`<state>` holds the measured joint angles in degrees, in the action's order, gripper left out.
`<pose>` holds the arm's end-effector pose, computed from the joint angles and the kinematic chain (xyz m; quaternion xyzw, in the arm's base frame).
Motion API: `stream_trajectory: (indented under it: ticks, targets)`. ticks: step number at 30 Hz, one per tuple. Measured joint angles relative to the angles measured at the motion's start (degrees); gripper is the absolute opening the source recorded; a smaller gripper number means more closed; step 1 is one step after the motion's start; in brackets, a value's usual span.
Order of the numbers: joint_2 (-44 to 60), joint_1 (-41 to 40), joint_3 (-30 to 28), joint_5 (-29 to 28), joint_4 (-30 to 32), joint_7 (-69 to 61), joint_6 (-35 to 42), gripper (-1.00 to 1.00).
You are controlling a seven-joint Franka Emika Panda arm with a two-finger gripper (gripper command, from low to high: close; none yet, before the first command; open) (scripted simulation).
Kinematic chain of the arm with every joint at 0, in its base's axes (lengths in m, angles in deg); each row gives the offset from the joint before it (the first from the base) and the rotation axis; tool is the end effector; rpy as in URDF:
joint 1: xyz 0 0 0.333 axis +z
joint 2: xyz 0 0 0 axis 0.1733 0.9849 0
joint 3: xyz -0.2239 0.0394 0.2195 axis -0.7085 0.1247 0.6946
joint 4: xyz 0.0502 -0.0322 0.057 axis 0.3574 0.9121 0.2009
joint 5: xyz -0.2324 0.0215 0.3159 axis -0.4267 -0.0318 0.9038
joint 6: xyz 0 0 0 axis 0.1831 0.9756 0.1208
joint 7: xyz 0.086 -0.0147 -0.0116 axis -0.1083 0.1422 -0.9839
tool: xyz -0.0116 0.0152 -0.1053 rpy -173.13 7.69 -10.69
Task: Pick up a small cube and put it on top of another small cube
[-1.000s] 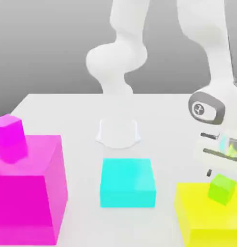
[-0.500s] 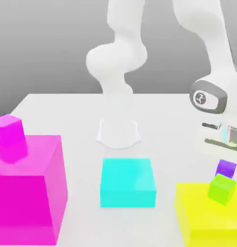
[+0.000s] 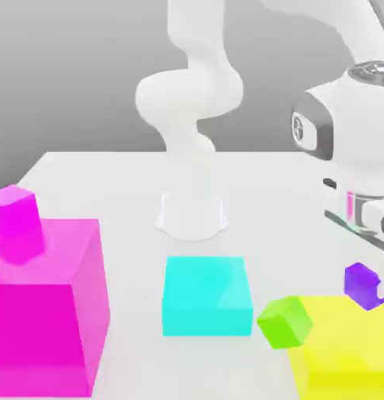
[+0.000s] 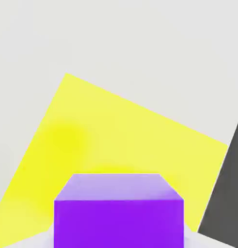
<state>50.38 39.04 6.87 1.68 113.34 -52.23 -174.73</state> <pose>0.4806 0.1708 0.2992 -0.8611 -0.5035 -0.0424 0.0569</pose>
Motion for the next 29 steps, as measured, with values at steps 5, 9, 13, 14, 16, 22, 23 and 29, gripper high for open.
stream_trajectory:
  ticks: [5, 9, 13, 14, 16, 22, 23, 29]
  targets:
    - [-1.1, -8.8, -4.9, -3.4, -5.3, 4.1, 6.9, -1.00]
    - [-2.0, -15.9, -8.6, -6.0, -9.6, 7.2, 12.4, -1.00]
    - [-2.8, -23.0, -12.4, -8.5, -13.9, 10.3, 18.0, -1.00]
    - [-3.0, -24.8, -13.3, -9.1, -15.0, 11.0, 19.3, -1.00]
    - [-3.3, -28.5, -15.0, -10.2, -17.1, 12.5, 22.1, -1.00]
    - [-3.0, -42.1, -15.2, -12.3, -19.3, 13.4, 25.2, -1.00]
    - [-2.2, -41.1, -13.7, -12.1, -18.1, 13.1, 23.3, -1.00]
    - [-1.2, -38.3, -12.7, -11.8, -16.6, 12.8, 21.0, 1.00]
